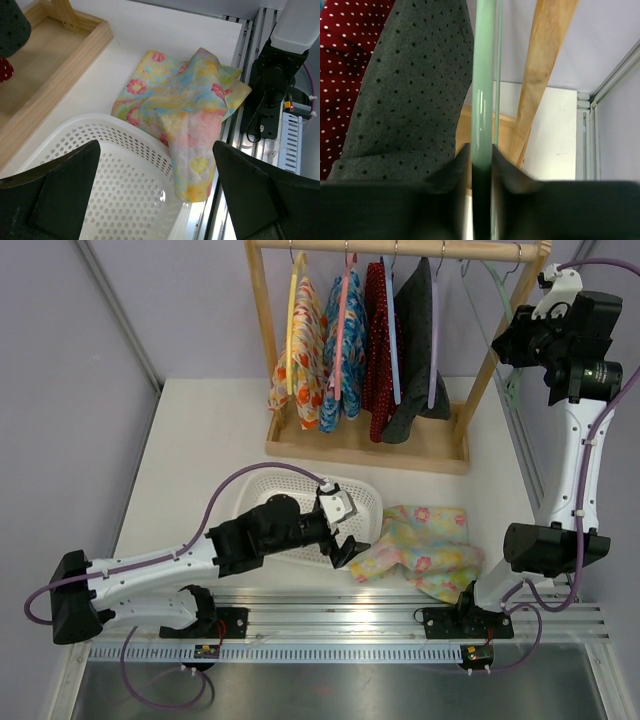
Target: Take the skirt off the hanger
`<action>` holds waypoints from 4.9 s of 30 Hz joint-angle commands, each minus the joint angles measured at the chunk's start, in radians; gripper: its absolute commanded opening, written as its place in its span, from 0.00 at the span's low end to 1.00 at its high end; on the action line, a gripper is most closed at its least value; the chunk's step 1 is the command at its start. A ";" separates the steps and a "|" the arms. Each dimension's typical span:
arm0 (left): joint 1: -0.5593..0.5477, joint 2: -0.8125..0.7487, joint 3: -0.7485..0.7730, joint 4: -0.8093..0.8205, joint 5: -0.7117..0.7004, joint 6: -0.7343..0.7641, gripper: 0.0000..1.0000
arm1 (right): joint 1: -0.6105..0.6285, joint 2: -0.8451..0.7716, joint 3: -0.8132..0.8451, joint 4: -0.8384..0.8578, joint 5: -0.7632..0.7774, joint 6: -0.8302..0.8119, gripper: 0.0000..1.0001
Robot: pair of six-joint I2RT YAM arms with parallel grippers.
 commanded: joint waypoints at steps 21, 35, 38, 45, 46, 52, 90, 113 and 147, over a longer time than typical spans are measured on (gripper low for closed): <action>-0.037 0.669 0.590 -0.348 0.556 0.651 0.99 | -0.012 -0.853 -1.068 0.125 0.004 -0.329 1.00; -0.090 0.829 0.599 -0.167 -0.024 0.497 0.09 | -0.060 -0.941 -1.339 0.257 -0.197 -0.241 1.00; -0.102 0.747 0.562 -0.075 0.012 0.449 0.00 | -0.063 -0.945 -1.341 0.259 -0.176 -0.235 0.99; -0.102 0.485 0.467 -0.014 0.005 0.257 0.00 | -0.080 -0.951 -1.327 0.299 -0.012 -0.160 0.99; -0.102 0.413 0.456 -0.014 -0.039 0.244 0.00 | -0.084 -0.951 -1.329 0.306 0.028 -0.148 1.00; -0.093 0.200 0.442 -0.118 -0.371 0.156 0.00 | -0.089 -0.945 -1.332 0.334 0.097 -0.111 0.99; 0.317 -0.061 0.192 -0.302 0.008 0.111 0.99 | -0.117 -0.907 -0.978 -0.123 -0.202 -0.350 0.99; 0.317 -0.537 -0.182 -0.265 -0.360 0.280 0.99 | 0.170 -0.179 0.153 -0.238 -0.177 0.105 0.84; 0.318 -0.537 -0.191 -0.262 -0.347 0.288 0.99 | 0.440 0.110 0.391 -0.025 0.491 -0.057 0.00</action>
